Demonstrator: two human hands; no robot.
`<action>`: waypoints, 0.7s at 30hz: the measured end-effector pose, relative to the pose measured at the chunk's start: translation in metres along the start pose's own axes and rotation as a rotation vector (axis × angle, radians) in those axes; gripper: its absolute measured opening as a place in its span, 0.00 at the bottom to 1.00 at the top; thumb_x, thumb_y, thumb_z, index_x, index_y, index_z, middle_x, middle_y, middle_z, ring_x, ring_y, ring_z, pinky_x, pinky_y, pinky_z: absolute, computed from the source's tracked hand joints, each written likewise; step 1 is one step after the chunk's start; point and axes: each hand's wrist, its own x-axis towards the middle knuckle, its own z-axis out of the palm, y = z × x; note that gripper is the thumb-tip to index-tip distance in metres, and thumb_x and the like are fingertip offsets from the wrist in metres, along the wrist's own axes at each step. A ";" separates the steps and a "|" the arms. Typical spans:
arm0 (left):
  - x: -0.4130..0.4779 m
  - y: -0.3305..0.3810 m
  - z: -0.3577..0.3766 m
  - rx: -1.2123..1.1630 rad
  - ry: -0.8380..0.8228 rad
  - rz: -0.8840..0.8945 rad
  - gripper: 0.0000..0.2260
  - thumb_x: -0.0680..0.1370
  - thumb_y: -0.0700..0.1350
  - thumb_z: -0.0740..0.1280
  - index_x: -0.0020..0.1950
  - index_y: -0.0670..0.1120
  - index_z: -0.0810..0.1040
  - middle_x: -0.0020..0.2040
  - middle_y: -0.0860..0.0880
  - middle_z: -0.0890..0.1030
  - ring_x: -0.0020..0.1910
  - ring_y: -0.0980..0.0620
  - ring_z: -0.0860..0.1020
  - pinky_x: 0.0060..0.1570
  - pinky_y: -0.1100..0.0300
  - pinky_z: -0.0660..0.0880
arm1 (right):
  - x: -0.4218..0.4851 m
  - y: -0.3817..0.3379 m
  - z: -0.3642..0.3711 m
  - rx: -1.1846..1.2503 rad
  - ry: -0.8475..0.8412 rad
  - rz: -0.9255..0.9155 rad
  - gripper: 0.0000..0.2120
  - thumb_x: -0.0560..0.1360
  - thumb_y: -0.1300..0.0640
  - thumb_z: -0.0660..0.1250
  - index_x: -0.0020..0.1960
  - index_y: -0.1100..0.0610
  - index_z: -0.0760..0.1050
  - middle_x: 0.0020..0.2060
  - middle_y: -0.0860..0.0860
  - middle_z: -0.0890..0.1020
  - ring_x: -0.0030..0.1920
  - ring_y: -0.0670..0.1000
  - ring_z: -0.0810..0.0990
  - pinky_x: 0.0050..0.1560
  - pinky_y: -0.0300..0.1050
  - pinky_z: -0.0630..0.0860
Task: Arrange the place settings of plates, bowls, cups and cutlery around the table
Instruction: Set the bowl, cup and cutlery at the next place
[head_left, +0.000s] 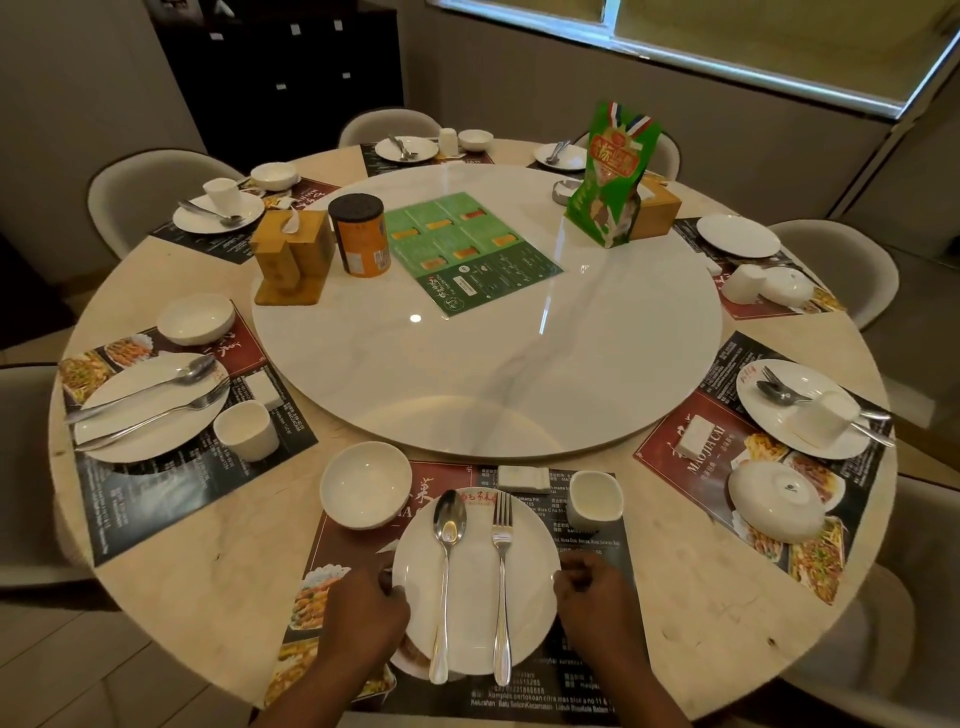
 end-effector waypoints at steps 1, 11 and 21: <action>0.000 0.000 0.000 -0.002 0.002 -0.011 0.07 0.76 0.40 0.69 0.53 0.45 0.82 0.46 0.47 0.84 0.40 0.53 0.77 0.41 0.62 0.75 | 0.000 0.000 0.000 0.004 0.002 0.001 0.09 0.75 0.57 0.69 0.54 0.47 0.79 0.41 0.43 0.82 0.44 0.45 0.79 0.45 0.41 0.75; -0.006 0.002 -0.001 -0.008 0.023 0.014 0.11 0.76 0.40 0.68 0.58 0.47 0.81 0.50 0.48 0.84 0.49 0.49 0.82 0.49 0.58 0.77 | -0.002 0.000 -0.002 0.035 0.011 -0.013 0.08 0.76 0.57 0.69 0.54 0.49 0.79 0.43 0.44 0.82 0.44 0.43 0.79 0.43 0.39 0.74; -0.009 -0.003 -0.002 -0.004 0.014 0.050 0.14 0.76 0.39 0.67 0.61 0.49 0.80 0.51 0.48 0.84 0.48 0.50 0.81 0.50 0.57 0.78 | -0.007 0.000 -0.001 0.019 0.013 -0.051 0.10 0.76 0.58 0.68 0.57 0.51 0.80 0.45 0.46 0.82 0.45 0.46 0.78 0.40 0.37 0.71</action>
